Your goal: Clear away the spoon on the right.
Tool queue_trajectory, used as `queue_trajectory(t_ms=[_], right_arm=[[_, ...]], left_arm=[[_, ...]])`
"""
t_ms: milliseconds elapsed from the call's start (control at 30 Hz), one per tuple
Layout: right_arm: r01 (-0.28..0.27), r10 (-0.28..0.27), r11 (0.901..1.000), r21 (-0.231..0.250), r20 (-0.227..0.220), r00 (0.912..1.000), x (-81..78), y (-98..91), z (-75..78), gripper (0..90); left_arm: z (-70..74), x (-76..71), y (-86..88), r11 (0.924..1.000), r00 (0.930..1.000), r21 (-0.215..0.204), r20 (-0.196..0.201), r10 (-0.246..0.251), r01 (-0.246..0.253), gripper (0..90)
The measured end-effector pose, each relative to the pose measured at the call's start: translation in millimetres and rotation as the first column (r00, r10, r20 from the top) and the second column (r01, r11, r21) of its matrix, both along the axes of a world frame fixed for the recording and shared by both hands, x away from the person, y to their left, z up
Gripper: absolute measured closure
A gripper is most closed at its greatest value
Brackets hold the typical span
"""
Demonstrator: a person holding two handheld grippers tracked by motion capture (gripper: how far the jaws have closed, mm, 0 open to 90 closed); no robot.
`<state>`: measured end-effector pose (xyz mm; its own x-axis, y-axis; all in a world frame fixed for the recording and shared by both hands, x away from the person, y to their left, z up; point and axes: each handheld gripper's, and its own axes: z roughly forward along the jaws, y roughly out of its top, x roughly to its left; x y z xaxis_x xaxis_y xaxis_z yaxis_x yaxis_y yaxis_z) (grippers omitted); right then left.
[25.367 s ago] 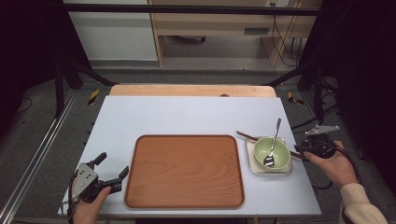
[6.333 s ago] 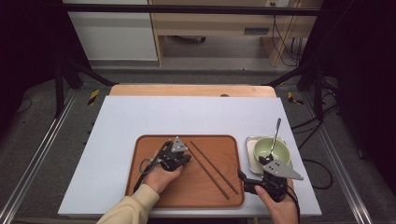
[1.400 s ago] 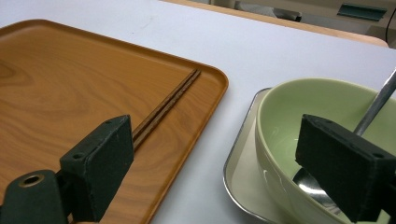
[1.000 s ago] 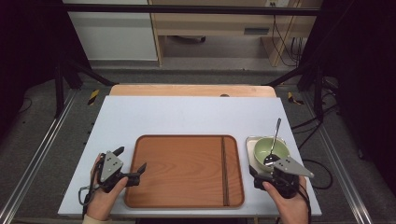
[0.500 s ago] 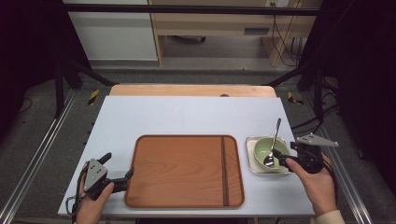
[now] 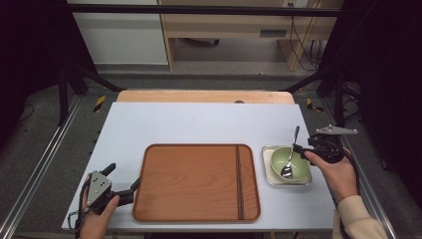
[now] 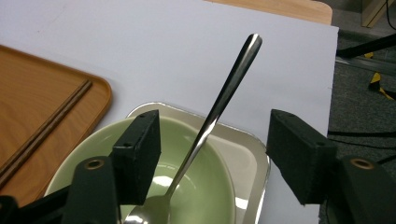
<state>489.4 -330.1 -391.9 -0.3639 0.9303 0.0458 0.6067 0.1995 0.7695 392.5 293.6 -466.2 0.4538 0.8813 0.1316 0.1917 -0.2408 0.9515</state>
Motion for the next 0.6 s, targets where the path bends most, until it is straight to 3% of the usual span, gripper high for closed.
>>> queue_trajectory(t_ms=[67, 367, 600], right_arm=[[-0.003, 0.003, 1.0000, 0.001, 0.003, 1.0000, 7.2, -1.8, -1.2, 38.7], [0.014, -0.008, 0.9937, 0.111, -0.053, 0.9986, 39.9, -7.7, -13.7, 45.9], [-0.004, 0.013, 0.9902, 0.139, -0.064, 0.9978, 49.0, -7.3, -22.0, 56.5]], left_arm=[[0.5, -0.2, 2.1, 1.0000, 1.0000, -0.005, 0.002, 0.008, -0.008, 4.2], [-0.6, 0.3, 6.1, 0.9997, 0.9998, -0.012, -0.001, 0.019, -0.019, 4.6], [-1.6, 0.0, 10.5, 0.9993, 0.9997, -0.029, -0.008, 0.024, -0.024, 4.5]])
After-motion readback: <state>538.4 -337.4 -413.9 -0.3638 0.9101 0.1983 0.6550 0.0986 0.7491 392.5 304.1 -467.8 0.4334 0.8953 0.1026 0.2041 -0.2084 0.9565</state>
